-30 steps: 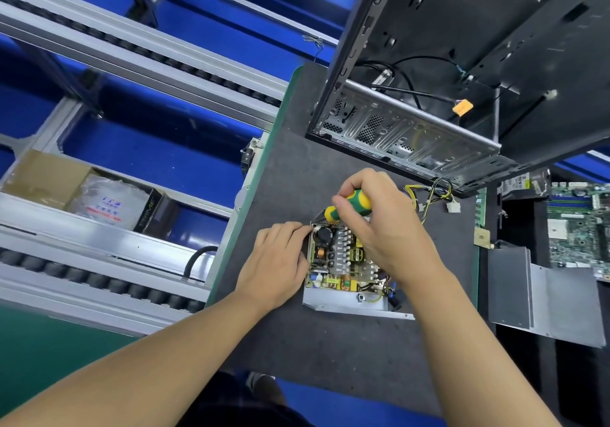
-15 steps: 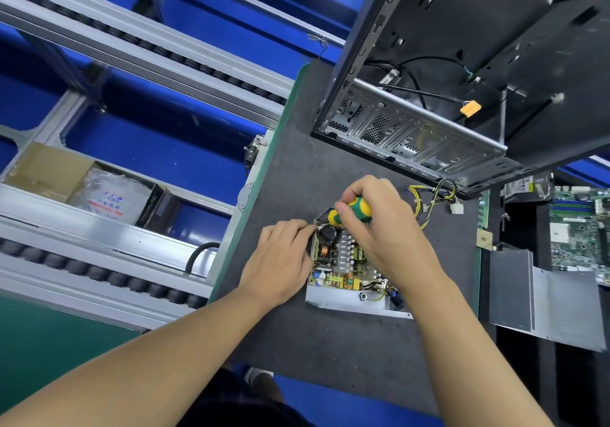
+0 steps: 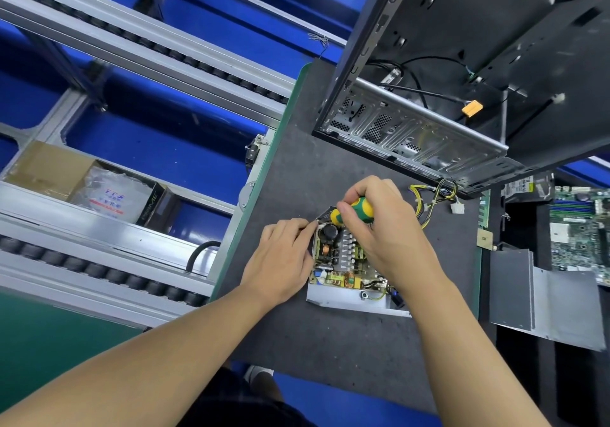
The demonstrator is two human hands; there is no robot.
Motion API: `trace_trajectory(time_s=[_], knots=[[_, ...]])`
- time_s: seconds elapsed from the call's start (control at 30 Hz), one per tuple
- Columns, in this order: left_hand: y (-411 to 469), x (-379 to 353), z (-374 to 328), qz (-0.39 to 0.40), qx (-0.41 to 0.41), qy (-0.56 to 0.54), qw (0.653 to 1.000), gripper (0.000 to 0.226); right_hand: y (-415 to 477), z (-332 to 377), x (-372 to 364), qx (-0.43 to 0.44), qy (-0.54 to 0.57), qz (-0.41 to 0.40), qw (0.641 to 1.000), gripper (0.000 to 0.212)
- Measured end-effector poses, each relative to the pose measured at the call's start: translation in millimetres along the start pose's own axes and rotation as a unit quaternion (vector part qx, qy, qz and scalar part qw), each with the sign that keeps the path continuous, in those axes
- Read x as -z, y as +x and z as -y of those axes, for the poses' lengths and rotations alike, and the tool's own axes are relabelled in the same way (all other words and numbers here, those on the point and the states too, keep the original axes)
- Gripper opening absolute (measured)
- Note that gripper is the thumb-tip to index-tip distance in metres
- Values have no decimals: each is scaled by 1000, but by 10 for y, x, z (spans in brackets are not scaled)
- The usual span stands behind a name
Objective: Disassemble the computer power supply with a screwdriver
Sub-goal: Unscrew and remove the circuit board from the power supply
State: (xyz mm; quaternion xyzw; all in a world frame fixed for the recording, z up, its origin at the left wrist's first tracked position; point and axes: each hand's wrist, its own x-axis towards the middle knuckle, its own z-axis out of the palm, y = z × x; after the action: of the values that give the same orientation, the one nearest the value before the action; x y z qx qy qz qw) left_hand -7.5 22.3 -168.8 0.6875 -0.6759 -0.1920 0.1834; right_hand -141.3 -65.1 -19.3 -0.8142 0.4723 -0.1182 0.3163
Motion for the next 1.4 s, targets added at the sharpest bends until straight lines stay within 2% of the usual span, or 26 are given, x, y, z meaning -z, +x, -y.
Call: trace_trajectory(time_s=[0.47,0.67,0.83,1.0,1.13,1.2,1.3,1.4], knots=[[11,-9,34,12,-3,5,1000,57,4,-4,-3,-5,-4,-18,1000,13],[12,-9,51,16,-3,-4,1000,59,68,56,36,-20,1,0,1000,11],[17,-12,40,6,13,-24,1000,56,126,157,66,-2,-70,27,997,13],[17,-12,39,7,38,-58,998,58,108,251,-13,-22,-100,-35,994,17],[20,20,54,5,-2,-26,1000,61,87,314,-77,-42,-141,-56,987,26],[19,25,52,5,-2,-27,1000,62,94,312,-51,-68,-137,-43,987,28],[8,17,34,-4,19,-55,998,58,74,277,45,-84,-88,-3,993,19],[3,25,-5,-20,42,-59,997,53,33,285,100,-80,-117,17,990,12]])
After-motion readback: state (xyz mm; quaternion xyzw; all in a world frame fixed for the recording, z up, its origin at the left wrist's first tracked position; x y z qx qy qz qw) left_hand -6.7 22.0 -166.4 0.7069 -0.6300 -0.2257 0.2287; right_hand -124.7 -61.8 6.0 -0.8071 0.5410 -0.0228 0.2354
